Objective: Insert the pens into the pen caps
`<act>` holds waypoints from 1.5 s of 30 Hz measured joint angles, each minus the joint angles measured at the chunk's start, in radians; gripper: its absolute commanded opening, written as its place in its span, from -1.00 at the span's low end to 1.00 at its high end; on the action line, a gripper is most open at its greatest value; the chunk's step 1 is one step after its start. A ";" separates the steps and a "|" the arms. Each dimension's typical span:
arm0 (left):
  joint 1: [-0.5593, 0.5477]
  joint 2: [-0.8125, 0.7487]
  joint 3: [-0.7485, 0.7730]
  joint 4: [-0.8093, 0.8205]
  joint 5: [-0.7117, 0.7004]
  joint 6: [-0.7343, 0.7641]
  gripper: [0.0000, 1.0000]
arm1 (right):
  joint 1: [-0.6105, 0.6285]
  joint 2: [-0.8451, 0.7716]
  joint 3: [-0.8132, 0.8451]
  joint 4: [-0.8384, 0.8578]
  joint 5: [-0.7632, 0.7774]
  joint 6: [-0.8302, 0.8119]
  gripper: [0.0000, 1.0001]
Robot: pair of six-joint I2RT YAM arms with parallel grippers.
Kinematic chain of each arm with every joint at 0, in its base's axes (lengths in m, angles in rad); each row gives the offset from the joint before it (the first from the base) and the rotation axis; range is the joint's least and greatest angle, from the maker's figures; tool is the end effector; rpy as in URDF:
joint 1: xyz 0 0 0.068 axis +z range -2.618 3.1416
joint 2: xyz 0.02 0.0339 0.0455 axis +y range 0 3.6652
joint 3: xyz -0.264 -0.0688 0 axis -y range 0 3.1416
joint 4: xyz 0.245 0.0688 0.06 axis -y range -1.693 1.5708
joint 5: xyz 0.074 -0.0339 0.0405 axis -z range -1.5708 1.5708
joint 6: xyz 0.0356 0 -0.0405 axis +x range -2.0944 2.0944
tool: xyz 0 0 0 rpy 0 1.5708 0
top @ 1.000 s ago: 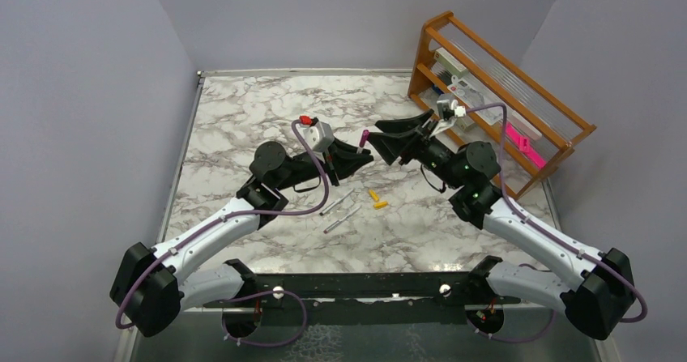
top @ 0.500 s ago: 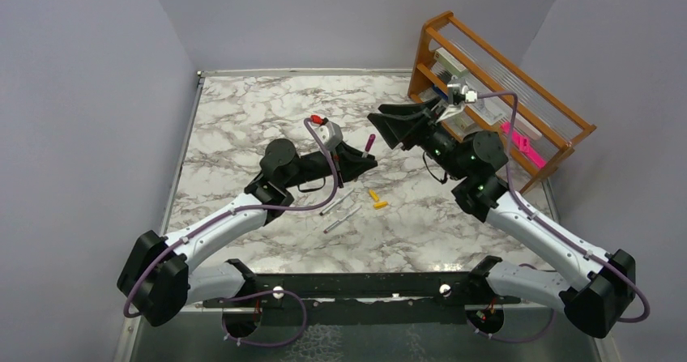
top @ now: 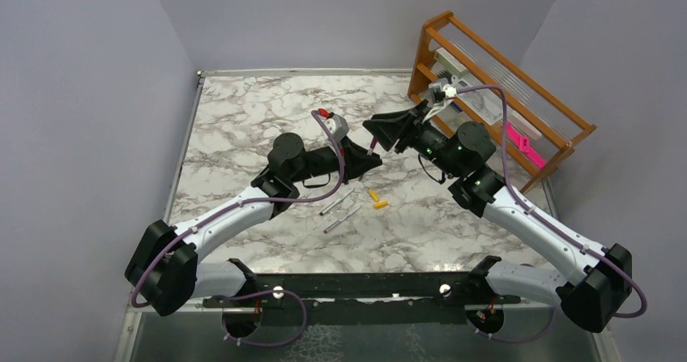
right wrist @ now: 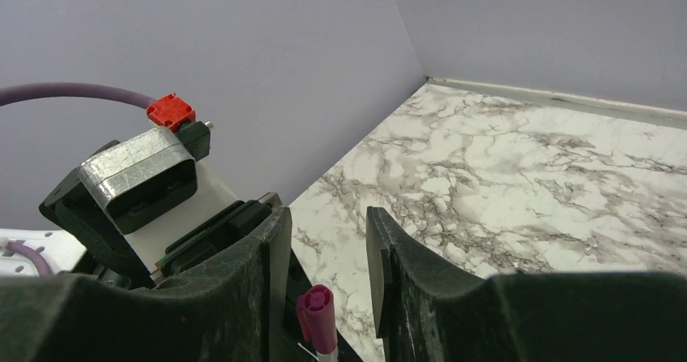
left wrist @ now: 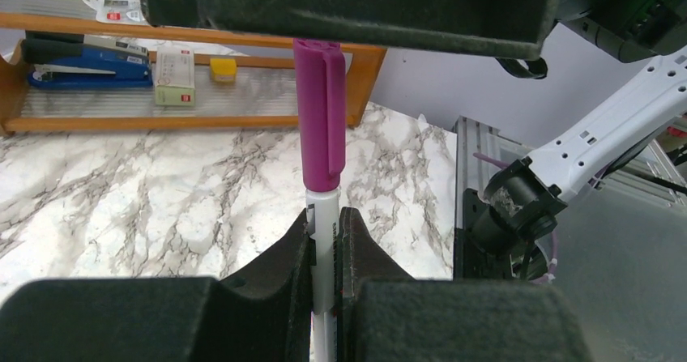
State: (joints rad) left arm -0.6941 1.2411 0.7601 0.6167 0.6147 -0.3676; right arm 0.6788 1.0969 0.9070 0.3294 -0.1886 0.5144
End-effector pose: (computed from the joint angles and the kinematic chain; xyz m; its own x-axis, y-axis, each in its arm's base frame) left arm 0.2033 -0.1959 0.3171 -0.2486 -0.1751 -0.9527 0.9349 0.2138 -0.2833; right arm 0.1977 0.1680 0.3762 -0.2803 0.3948 -0.8750 -0.7160 0.5211 0.4645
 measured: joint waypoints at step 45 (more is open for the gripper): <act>-0.016 0.105 0.159 -0.209 -0.028 -0.037 -1.00 | -0.032 -0.049 -0.132 -0.004 0.021 0.023 -0.97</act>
State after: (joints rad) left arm -0.7101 1.3460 0.9195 0.4072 0.5869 -0.4042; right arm 0.6468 1.0481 0.7750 0.3252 -0.1680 0.5377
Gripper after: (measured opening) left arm 0.105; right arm 0.152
